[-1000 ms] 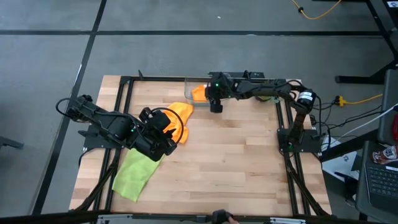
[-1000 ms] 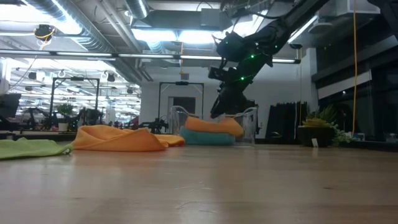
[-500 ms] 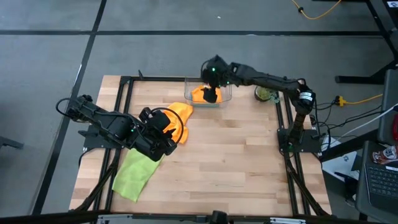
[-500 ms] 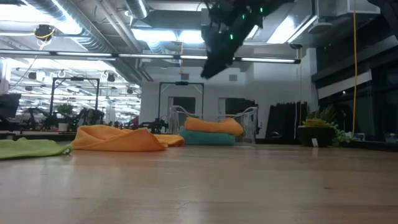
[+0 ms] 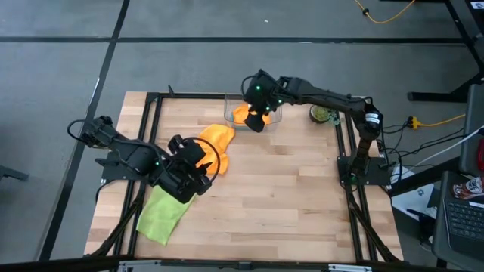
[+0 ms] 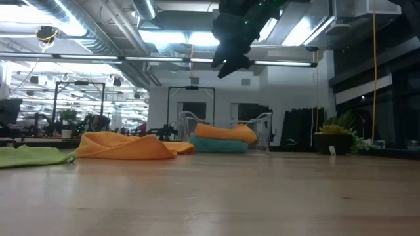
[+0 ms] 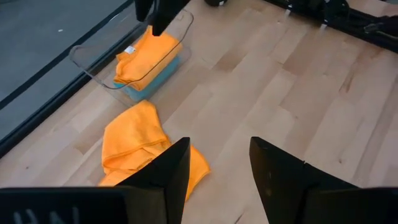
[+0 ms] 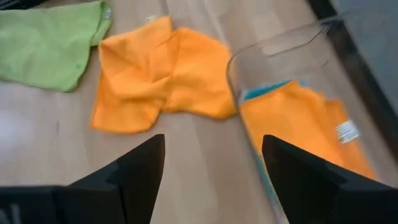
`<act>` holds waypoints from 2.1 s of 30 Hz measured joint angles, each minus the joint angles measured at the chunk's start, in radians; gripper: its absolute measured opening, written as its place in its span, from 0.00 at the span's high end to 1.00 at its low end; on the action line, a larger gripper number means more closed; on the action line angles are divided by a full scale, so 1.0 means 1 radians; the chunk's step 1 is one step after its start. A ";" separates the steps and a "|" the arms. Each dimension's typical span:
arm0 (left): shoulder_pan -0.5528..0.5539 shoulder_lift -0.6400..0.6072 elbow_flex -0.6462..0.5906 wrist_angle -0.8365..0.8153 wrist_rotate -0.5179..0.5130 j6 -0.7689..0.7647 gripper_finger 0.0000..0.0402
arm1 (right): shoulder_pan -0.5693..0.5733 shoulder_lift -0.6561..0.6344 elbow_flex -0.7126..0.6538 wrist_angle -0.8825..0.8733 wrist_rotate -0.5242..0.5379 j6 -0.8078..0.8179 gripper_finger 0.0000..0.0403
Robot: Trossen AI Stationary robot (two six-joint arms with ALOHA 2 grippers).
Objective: Fold microfiber towels
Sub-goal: Fold the green microfiber cloth
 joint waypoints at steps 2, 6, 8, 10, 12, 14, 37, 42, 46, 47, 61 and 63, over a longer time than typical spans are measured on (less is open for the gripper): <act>-0.011 0.000 0.000 0.000 0.000 0.000 0.60 | 0.016 0.000 0.000 -0.022 0.000 0.028 0.33; -0.029 0.000 0.000 0.000 0.000 -0.002 0.60 | 0.055 0.000 0.000 -0.027 0.000 0.094 0.33; -0.035 0.000 0.000 0.000 0.000 -0.002 0.60 | 0.077 0.000 0.000 -0.027 0.000 0.118 0.33; -0.041 0.000 0.000 0.000 0.000 -0.003 0.60 | 0.102 0.000 0.000 -0.028 0.001 0.128 0.33; -0.046 0.000 0.000 0.001 0.000 -0.003 0.60 | 0.130 0.000 0.000 -0.033 0.001 0.141 0.33; -0.047 0.001 0.000 0.007 0.000 -0.009 0.60 | 0.158 0.000 0.000 -0.051 0.000 0.142 0.33; -0.061 0.142 0.001 -0.040 0.416 -0.531 0.60 | 0.488 -0.012 -0.006 -0.536 0.001 -0.027 0.33; -0.070 0.204 0.001 -0.096 0.541 -0.654 0.60 | 0.595 -0.122 -0.149 -0.434 0.000 -0.027 0.33; -0.072 0.271 0.001 -0.113 0.578 -0.625 0.60 | 0.669 -0.279 -0.375 -0.272 -0.001 0.080 0.33; -0.069 0.286 0.001 -0.116 0.590 -0.623 0.60 | 0.685 -0.320 -0.435 -0.233 -0.001 0.121 0.33; -0.044 0.482 -0.124 -0.110 0.678 -0.941 0.60 | 0.832 -0.690 -0.980 0.244 0.008 0.698 0.33; -0.044 0.467 -0.170 -0.073 0.679 -0.940 0.60 | 0.838 -0.697 -0.995 0.257 0.009 0.728 0.33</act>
